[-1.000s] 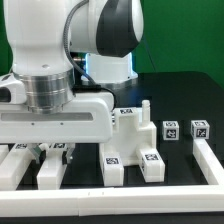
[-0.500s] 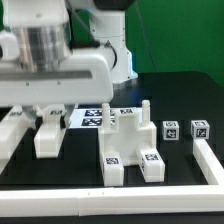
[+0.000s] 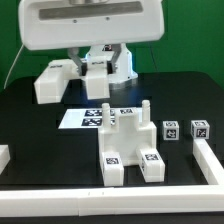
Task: Assemble chair
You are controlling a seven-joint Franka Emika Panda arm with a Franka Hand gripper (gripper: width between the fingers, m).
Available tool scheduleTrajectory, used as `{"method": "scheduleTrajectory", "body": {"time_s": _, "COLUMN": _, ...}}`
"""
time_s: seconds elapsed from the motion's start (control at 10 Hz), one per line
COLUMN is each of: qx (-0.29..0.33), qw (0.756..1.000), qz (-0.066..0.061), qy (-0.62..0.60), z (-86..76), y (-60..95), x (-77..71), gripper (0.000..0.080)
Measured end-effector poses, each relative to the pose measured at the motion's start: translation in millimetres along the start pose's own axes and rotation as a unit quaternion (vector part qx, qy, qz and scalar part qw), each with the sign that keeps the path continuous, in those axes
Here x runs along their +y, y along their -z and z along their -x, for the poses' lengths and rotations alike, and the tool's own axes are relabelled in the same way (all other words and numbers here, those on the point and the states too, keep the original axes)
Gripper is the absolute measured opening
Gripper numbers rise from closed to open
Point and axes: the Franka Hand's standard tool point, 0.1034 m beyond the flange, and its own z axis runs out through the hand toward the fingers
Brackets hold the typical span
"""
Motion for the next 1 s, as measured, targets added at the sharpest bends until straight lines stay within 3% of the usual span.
{"method": "scheduleTrajectory", "body": {"time_s": 0.3, "qx": 0.0, "qw": 1.0, "qz": 0.002, "qy": 0.003, "z": 0.5, "y": -0.7, "x": -0.7, "gripper": 0.0284}}
{"method": "scheduleTrajectory", "body": {"time_s": 0.4, "qx": 0.011, "qw": 0.999, "qz": 0.012, "qy": 0.036, "z": 4.6, "y": 0.8, "x": -20.5, "gripper": 0.0284}}
{"method": "scheduleTrajectory", "body": {"time_s": 0.5, "qx": 0.01, "qw": 0.998, "qz": 0.014, "qy": 0.063, "z": 12.0, "y": 1.4, "x": -41.8, "gripper": 0.0284}}
{"method": "scheduleTrajectory", "body": {"time_s": 0.7, "qx": 0.0, "qw": 0.993, "qz": 0.026, "qy": 0.114, "z": 19.4, "y": -6.1, "x": -71.4, "gripper": 0.0284}}
{"method": "scheduleTrajectory", "body": {"time_s": 1.0, "qx": -0.004, "qw": 0.991, "qz": 0.026, "qy": 0.128, "z": 20.7, "y": -10.2, "x": -73.0, "gripper": 0.0284}}
